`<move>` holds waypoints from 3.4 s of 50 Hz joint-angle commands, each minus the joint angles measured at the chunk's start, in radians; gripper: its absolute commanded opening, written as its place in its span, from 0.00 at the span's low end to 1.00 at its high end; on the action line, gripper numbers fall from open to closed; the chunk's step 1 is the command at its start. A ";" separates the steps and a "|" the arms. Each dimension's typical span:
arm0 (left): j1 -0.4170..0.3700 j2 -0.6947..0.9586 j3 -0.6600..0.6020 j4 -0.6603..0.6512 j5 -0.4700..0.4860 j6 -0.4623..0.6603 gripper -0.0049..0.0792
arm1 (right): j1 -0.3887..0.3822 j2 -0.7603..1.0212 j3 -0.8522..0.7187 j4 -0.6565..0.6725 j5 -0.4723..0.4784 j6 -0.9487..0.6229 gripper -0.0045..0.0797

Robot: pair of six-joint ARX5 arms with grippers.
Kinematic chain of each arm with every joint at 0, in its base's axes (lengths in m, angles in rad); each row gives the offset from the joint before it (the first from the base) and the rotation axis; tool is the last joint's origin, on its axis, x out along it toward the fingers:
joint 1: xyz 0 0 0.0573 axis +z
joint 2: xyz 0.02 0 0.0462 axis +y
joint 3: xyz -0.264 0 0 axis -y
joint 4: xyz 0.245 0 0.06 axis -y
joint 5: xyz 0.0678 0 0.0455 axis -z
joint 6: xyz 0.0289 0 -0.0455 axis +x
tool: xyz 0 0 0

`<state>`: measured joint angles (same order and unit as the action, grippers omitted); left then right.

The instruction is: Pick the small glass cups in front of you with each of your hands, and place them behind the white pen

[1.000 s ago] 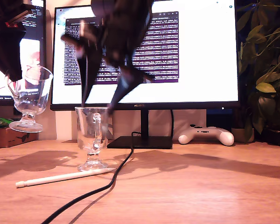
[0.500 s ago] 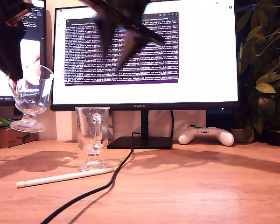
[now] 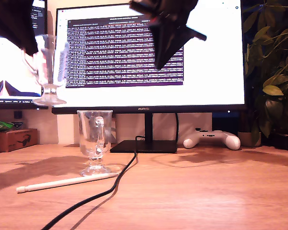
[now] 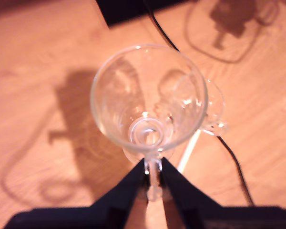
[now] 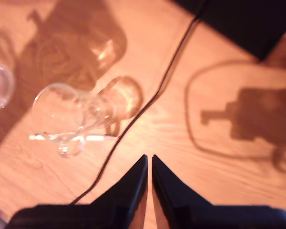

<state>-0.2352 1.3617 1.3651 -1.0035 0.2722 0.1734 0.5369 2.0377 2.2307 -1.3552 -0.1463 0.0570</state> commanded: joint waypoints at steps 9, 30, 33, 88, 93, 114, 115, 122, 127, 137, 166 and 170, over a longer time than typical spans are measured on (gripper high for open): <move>-0.002 -0.117 -0.180 0.150 -0.011 0.041 0.03 | -0.023 -0.023 -0.006 0.001 -0.001 -0.013 0.04; -0.002 -0.260 -0.448 0.396 0.012 0.090 0.03 | -0.027 -0.023 -0.006 0.001 -0.001 -0.014 0.04; -0.002 -0.270 -0.479 0.429 0.012 0.102 0.03 | -0.027 -0.023 -0.006 0.001 -0.001 -0.014 0.04; -0.004 -0.283 -0.720 0.679 0.061 0.141 0.03 | -0.028 -0.023 -0.006 0.002 -0.001 -0.029 0.04; -0.003 -0.283 -0.720 0.671 0.060 0.141 0.03 | -0.028 -0.023 -0.006 0.002 -0.001 -0.030 0.04; -0.003 -0.274 -0.723 0.649 0.060 0.141 0.03 | -0.027 -0.023 -0.006 0.002 -0.004 -0.031 0.04; -0.003 -0.272 -0.724 0.647 0.060 0.141 0.03 | -0.027 -0.023 -0.006 0.002 -0.004 -0.032 0.04; -0.003 -0.241 -0.724 0.654 0.060 0.141 0.03 | -0.027 -0.023 -0.006 0.003 -0.004 -0.032 0.04; -0.003 -0.225 -0.724 0.672 0.060 0.141 0.03 | -0.027 -0.023 -0.006 0.003 -0.005 -0.032 0.04; -0.003 -0.184 -0.724 0.681 0.060 0.141 0.03 | -0.027 -0.023 -0.006 0.005 -0.005 -0.032 0.04; -0.016 -0.144 -0.724 0.690 0.059 0.141 0.09 | -0.027 -0.023 -0.006 0.011 -0.006 -0.032 0.04; -0.016 -0.144 -0.724 0.690 0.055 0.141 0.25 | -0.027 -0.023 -0.006 0.011 -0.006 -0.032 0.04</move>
<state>-0.2474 1.2007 0.6518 -0.3122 0.3309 0.3061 0.5079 2.0270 2.2307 -1.3476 -0.1486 0.0280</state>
